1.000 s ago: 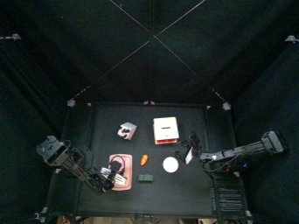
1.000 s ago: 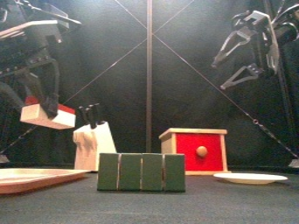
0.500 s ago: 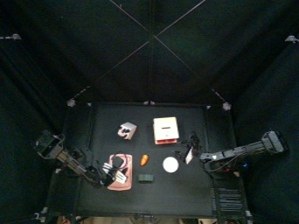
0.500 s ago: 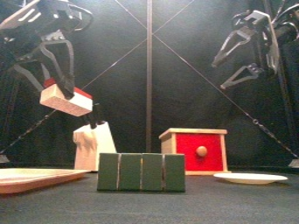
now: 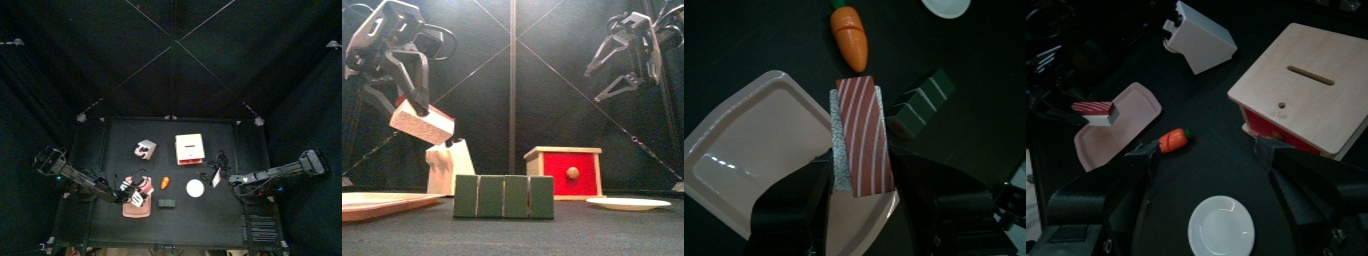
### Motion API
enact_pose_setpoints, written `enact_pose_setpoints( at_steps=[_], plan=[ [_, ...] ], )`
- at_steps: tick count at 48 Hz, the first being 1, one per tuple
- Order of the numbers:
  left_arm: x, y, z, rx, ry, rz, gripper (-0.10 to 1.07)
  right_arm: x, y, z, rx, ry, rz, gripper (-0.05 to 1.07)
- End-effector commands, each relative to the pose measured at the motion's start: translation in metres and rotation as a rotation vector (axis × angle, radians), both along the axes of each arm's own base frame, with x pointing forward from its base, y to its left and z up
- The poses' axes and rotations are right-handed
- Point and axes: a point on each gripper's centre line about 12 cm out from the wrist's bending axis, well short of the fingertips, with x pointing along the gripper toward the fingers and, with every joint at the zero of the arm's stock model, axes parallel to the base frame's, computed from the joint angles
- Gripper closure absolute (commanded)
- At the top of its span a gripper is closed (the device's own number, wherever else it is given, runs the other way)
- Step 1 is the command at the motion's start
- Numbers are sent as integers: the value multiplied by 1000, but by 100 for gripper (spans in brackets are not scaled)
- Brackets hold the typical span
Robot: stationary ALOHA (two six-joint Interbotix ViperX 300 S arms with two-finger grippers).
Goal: Hand over salmon sushi
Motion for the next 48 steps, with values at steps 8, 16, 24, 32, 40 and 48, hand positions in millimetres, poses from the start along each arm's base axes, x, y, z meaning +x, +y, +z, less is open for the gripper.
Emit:
enact_pose_setpoints(
  at_steps=[8,16,24,32,40,48],
  plan=[
    [4,28,41,19,-200,-159,29,1,-1,4,-1,-11,-5,-2],
    [4,55,64,135,-270,-223,29,2,1,3,1,-9,8,-2],
    [8,62,73,231,-300,-314,29,5,5,3,-1,-15,50,-2],
    [17,56,74,333,-338,-460,29,12,13,4,-28,-25,139,-2],
    [28,50,69,407,-372,-585,29,22,20,10,-77,-41,222,-2],
    [43,44,64,456,-388,-675,29,34,27,15,-107,-44,274,-2]
  ],
)
